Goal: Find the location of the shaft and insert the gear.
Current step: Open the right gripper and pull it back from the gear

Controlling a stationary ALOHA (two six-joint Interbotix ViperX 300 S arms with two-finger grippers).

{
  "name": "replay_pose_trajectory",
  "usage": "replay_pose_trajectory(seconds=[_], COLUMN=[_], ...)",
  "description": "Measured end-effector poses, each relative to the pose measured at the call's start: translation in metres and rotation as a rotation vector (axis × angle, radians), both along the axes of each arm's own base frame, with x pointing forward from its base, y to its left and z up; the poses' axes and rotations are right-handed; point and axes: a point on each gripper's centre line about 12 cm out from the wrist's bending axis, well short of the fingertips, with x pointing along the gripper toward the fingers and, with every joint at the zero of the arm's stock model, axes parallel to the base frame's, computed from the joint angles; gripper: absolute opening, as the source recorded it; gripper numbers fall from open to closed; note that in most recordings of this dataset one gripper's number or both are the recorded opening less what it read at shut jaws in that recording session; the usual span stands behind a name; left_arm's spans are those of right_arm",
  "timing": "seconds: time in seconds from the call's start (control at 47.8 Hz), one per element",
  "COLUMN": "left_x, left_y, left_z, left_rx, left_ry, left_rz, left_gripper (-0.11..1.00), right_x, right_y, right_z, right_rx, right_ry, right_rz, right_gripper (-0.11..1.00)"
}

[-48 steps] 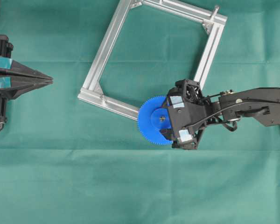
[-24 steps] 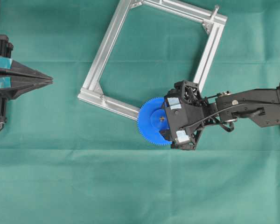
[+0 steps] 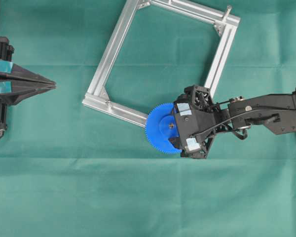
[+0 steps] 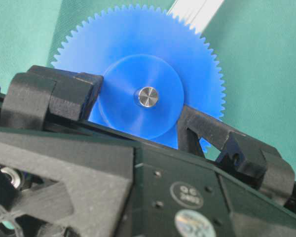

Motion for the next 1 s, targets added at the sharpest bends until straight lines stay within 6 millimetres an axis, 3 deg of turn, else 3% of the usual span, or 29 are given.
replay_pose_trajectory(seconds=[0.105,0.251,0.481,1.004], left_x=[0.000,0.000,0.000,0.000], left_y=[0.000,0.000,0.000,0.000], left_z=[0.000,0.000,0.000,0.000], left_rx=[-0.002,0.000,-0.002,0.002], left_ry=[0.000,0.000,0.000,-0.003], left_rz=[0.000,0.002,0.000,0.000], left_gripper=[0.01,0.01,0.01,0.01], right_x=[0.000,0.001,0.001,-0.021], right_y=[0.001,0.000,-0.001,-0.010], right_z=[0.000,0.001,0.006,0.076], right_rx=[-0.001,-0.003,-0.008,-0.059], right_ry=[0.002,-0.002,-0.016,-0.117], right_rz=[0.003,0.003,0.006,0.005], right_gripper=[0.70,0.87,0.85,0.85])
